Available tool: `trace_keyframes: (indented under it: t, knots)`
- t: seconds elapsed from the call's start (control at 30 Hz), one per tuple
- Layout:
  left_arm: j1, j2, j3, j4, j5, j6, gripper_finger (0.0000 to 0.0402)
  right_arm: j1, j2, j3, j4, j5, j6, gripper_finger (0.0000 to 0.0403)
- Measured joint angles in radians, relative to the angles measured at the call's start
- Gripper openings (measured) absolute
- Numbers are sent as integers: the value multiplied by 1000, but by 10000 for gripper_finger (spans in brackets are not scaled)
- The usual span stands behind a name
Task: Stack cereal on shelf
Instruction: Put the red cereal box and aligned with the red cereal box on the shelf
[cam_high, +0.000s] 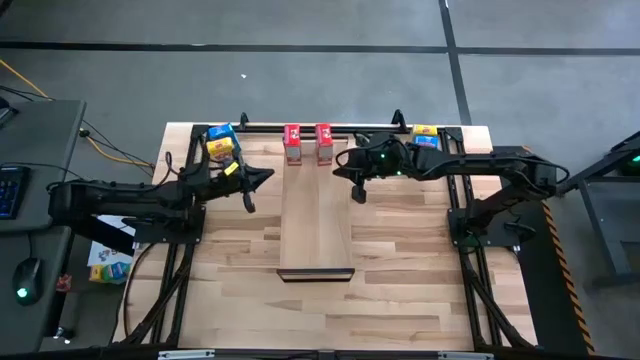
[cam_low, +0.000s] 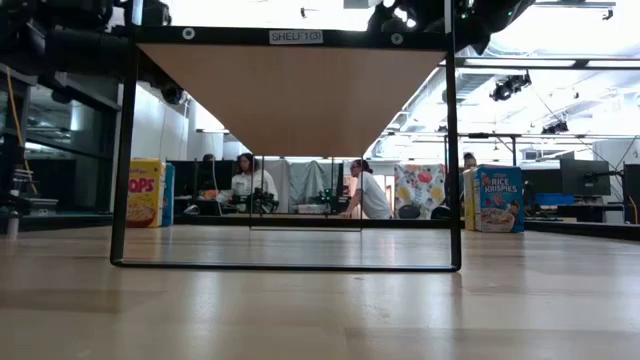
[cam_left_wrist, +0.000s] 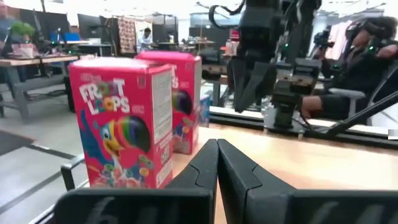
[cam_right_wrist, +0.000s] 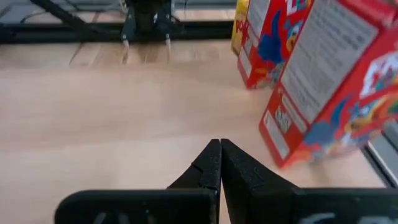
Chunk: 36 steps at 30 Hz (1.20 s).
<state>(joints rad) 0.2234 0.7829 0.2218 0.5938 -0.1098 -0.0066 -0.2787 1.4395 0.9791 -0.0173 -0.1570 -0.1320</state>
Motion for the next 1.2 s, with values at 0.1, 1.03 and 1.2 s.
trace_keyframes:
  t: [0.1, 1.03, 1.2]
  knots:
    - [0, 69, 0, 27, -29, 9, 0, 0, 11, 0, 52, 0, 0, 0]
    - [113, 488, 158, 192, -34, -24, 0, -24, 102, 0, 210, 70, 45, 0]
    - [127, 487, 158, 191, -42, -25, 0, -25, 102, 0, 214, 101, 46, 0]
